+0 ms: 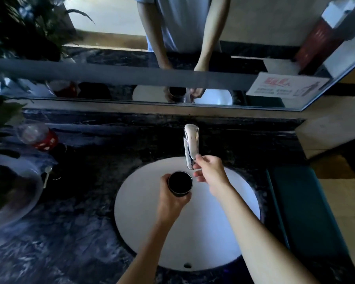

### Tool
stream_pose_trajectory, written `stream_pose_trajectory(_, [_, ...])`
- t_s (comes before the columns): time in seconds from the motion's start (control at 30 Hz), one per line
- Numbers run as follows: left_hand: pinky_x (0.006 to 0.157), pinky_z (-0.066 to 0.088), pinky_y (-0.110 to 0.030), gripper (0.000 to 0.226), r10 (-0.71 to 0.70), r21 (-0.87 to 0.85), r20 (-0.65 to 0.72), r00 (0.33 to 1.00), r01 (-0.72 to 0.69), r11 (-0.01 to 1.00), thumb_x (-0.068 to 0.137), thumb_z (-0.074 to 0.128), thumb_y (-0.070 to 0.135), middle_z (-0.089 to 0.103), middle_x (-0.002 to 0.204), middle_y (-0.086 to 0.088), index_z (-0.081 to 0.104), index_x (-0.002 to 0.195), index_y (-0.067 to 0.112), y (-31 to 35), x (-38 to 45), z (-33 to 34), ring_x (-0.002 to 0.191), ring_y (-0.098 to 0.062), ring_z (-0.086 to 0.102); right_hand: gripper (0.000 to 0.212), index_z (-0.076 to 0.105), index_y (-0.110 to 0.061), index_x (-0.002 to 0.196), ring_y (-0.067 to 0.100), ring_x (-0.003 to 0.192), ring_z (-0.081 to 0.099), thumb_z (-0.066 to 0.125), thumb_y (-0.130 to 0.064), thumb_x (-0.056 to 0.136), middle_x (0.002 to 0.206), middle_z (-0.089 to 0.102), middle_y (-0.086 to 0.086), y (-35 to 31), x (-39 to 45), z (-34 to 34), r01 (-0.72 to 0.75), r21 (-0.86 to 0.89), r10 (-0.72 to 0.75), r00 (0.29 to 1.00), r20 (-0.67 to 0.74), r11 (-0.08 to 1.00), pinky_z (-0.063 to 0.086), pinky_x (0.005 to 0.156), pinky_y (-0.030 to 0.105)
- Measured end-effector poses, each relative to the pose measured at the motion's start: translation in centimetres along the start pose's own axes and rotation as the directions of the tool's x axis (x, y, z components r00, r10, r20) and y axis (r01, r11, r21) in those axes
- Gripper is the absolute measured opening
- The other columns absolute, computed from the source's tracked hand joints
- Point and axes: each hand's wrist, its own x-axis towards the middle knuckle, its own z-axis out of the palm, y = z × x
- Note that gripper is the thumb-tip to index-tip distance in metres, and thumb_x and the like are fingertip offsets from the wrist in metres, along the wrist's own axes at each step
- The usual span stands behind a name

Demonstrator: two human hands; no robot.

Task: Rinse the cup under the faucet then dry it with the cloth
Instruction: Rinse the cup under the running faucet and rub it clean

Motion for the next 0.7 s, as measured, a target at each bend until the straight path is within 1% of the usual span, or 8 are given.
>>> stream_pose_trajectory(0.1, [0.103,0.05,-0.029,0.085,-0.028,-0.023,0.036,0.999,0.029,0.999,0.066,0.087,0.015,0.062,0.126,-0.002,0.045,0.139,0.012,-0.9,1.5,0.4,0.117,-0.016,0.061,0.024,0.06,0.001,0.086,0.012,0.041,0.05,0.054,-0.016,0.102,0.066,0.057,0.009,0.0,1.5,0.7,-0.029,0.061,0.026,0.998,0.057,0.998,0.035,0.035,0.021])
stream_pose_trajectory(0.17, [0.108,0.048,-0.033,0.088,-0.022,0.009,0.045,0.999,0.022,1.0,0.064,0.09,0.014,0.062,0.133,-0.004,0.049,0.143,0.011,-1.1,2.2,0.4,0.122,-0.014,0.06,0.025,0.059,0.0,0.08,0.01,0.038,0.046,0.054,-0.012,0.101,0.063,0.055,0.01,-0.1,1.7,0.8,-0.058,0.107,0.05,0.996,0.072,0.993,0.029,0.034,0.019])
stream_pose_trajectory(0.3, [0.095,0.052,-0.024,0.074,0.014,0.006,0.045,0.999,-0.014,1.0,0.056,0.087,0.028,0.067,0.117,0.011,0.058,0.124,0.02,-1.1,3.4,0.4,0.107,0.008,0.063,0.024,0.059,0.003,0.078,0.005,0.033,0.038,0.057,-0.009,0.099,0.048,0.05,-0.001,-2.9,2.2,-0.1,-0.088,0.164,0.073,0.993,0.093,0.983,0.018,0.03,0.014])
stream_pose_trajectory(0.4, [0.092,0.05,-0.02,0.073,0.007,0.003,0.076,0.997,-0.007,1.0,0.058,0.085,0.022,0.065,0.117,0.016,0.056,0.125,0.023,-1.1,3.9,0.5,0.107,0.014,0.061,0.021,0.061,0.004,0.082,0.007,0.036,0.039,0.059,-0.01,0.097,0.049,0.052,0.0,-4.1,2.4,-0.7,-0.091,0.136,0.071,0.987,0.145,0.986,0.019,0.032,0.014])
stream_pose_trajectory(0.5, [0.094,0.055,-0.03,0.073,-0.006,-0.001,0.092,0.996,0.006,1.0,0.059,0.084,0.014,0.067,0.118,0.013,0.057,0.126,0.021,-1.3,4.3,1.0,0.108,0.005,0.064,0.03,0.064,0.0,0.077,0.01,0.038,0.042,0.058,-0.019,0.099,0.055,0.053,0.003,-3.3,2.5,-1.1,-0.078,0.145,0.051,0.982,0.181,0.986,0.022,0.034,0.016])
stream_pose_trajectory(0.6, [0.091,0.059,-0.05,0.07,0.0,-0.005,0.116,0.993,0.0,1.0,0.059,0.084,0.009,0.07,0.114,0.009,0.058,0.122,0.024,-2.0,4.7,1.6,0.106,-0.012,0.069,0.033,0.064,-0.006,0.076,0.011,0.037,0.044,0.052,-0.022,0.102,0.053,0.055,0.002,-1.7,3.0,-1.8,-0.037,0.173,0.022,0.996,0.089,0.984,0.025,0.037,0.017])
stream_pose_trajectory(0.63, [0.089,0.059,-0.053,0.068,0.003,-0.009,0.121,0.993,-0.002,1.0,0.059,0.084,0.008,0.07,0.114,0.005,0.058,0.12,0.027,-2.1,4.7,1.7,0.105,-0.017,0.069,0.03,0.064,-0.007,0.077,0.011,0.038,0.045,0.052,-0.019,0.101,0.055,0.056,0.002,-0.9,3.2,-2.1,-0.023,0.164,0.018,0.999,0.038,0.986,0.026,0.038,0.019])
stream_pose_trajectory(0.7, [0.086,0.06,-0.049,0.065,0.006,-0.033,0.103,0.995,-0.003,0.999,0.06,0.081,0.005,0.069,0.111,0.001,0.057,0.114,0.032,-2.0,4.6,2.0,0.099,-0.011,0.068,0.023,0.062,-0.01,0.078,0.011,0.042,0.048,0.051,-0.009,0.098,0.061,0.059,0.004,1.2,3.4,-2.8,-0.027,0.095,0.03,0.999,-0.039,0.995,0.031,0.042,0.022])
